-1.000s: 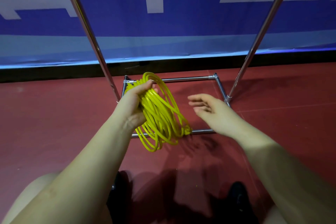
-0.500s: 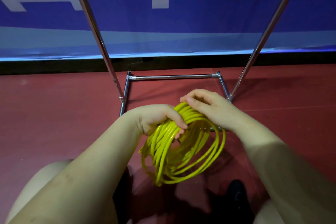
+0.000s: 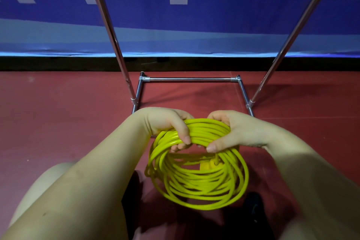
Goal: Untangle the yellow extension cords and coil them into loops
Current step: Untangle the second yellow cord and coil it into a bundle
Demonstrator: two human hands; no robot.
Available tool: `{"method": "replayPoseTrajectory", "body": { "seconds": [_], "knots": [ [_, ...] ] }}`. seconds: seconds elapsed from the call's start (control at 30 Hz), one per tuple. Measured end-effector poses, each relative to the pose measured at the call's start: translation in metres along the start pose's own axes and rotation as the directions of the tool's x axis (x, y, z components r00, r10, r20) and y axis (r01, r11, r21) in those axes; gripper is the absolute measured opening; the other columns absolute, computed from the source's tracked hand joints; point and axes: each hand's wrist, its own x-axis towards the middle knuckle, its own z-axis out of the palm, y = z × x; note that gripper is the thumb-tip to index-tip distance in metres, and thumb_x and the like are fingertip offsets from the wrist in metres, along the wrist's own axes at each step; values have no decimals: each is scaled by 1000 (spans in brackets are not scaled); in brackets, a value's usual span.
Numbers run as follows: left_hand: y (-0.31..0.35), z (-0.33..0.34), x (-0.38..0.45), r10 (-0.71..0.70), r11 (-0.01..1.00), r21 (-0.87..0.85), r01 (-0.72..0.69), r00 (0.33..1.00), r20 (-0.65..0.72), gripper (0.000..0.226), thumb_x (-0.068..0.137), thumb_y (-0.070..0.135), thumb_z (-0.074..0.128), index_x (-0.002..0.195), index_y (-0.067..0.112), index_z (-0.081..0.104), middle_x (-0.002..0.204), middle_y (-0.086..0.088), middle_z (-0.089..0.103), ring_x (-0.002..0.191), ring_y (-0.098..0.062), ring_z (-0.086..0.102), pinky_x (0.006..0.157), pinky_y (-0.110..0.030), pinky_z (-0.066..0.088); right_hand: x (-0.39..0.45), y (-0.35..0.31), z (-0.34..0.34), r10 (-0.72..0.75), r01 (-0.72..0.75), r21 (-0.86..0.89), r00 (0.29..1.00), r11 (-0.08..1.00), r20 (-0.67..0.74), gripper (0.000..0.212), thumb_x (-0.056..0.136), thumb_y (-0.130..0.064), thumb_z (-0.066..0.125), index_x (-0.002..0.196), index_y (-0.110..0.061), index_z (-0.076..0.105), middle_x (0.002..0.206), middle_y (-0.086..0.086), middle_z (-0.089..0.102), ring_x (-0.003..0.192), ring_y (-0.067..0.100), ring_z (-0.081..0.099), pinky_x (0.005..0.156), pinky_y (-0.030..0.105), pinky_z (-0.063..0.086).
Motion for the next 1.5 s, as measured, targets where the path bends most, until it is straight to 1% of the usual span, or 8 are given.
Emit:
{"method": "replayPoseTrajectory", "body": {
  "seconds": [0.4, 0.57, 0.77, 1.03, 1.2, 1.3, 1.4, 1.5],
  "knots": [
    [-5, 13, -10, -83, 992, 96, 86, 996, -35, 29, 61, -5, 52, 57, 17, 71, 46, 4, 59, 37, -5, 53, 40, -14, 44, -2, 5, 20, -10, -8, 174, 994, 985, 105, 40, 52, -18, 80, 82, -18, 54, 76, 5, 62, 67, 16, 58, 60, 28, 51],
    [0, 20, -26, -88, 989, 112, 96, 993, -79, 3, 53, 16, 64, 53, 16, 67, 47, 4, 60, 40, -6, 54, 44, -14, 44, -3, -4, 33, -66, 29, 300, 991, 954, 115, 37, 57, -4, 72, 88, -12, 53, 67, -2, 61, 59, 9, 55, 54, 21, 48],
    [24, 28, -54, -98, 950, 266, 164, 965, -245, 16, 54, 20, 73, 67, 15, 66, 61, 3, 66, 54, -9, 60, 59, -21, 50, -8, -17, 45, -129, 102, 381, 990, 919, 47, 48, 57, 2, 71, 101, -10, 57, 77, 0, 65, 67, 10, 61, 60, 22, 51],
    [28, 41, -87, 212, 862, 492, 125, 792, -573, 66, 57, 29, 86, 109, 17, 48, 102, -9, 65, 90, -21, 65, 80, -36, 55, -29, -41, 25, -167, 220, 473, 974, 853, -151, 61, 39, -16, 77, 99, -8, 65, 79, 6, 67, 66, 12, 61, 61, 20, 52],
    [21, 49, -85, 389, 894, 438, -98, 654, -649, 77, 63, 4, 84, 120, 34, 41, 101, -11, 63, 78, -14, 63, 66, -33, 55, -48, -57, 10, -188, 301, 591, 951, 748, -247, 77, 21, -17, 89, 93, -7, 65, 61, 6, 64, 51, 11, 61, 49, 19, 50],
    [21, 51, -80, 470, 881, 400, -253, 557, -684, 74, 65, -6, 80, 119, 29, 44, 102, -4, 64, 85, -12, 65, 72, -30, 56, -59, -70, 1, -221, 362, 619, 930, 697, -294, 68, 18, -21, 92, 81, -11, 72, 59, 6, 63, 49, 11, 61, 48, 19, 51],
    [31, 50, -77, 522, 853, 436, -288, 501, -690, 62, 59, 9, 79, 112, 23, 50, 92, 12, 67, 85, -8, 65, 71, -25, 52, -67, -82, -9, -272, 407, 533, 909, 741, -316, 52, 28, -14, 81, 80, -11, 71, 59, 5, 63, 49, 9, 59, 48, 16, 49],
    [44, 47, -77, 537, 843, 462, -276, 495, -683, 56, 52, 15, 70, 106, 10, 55, 91, -4, 69, 83, -19, 66, 70, -34, 55, -74, -95, -17, -308, 427, 464, 899, 776, -313, 51, 40, -15, 70, 90, -6, 63, 58, 3, 61, 49, 7, 57, 45, 15, 46]
  ]
}}
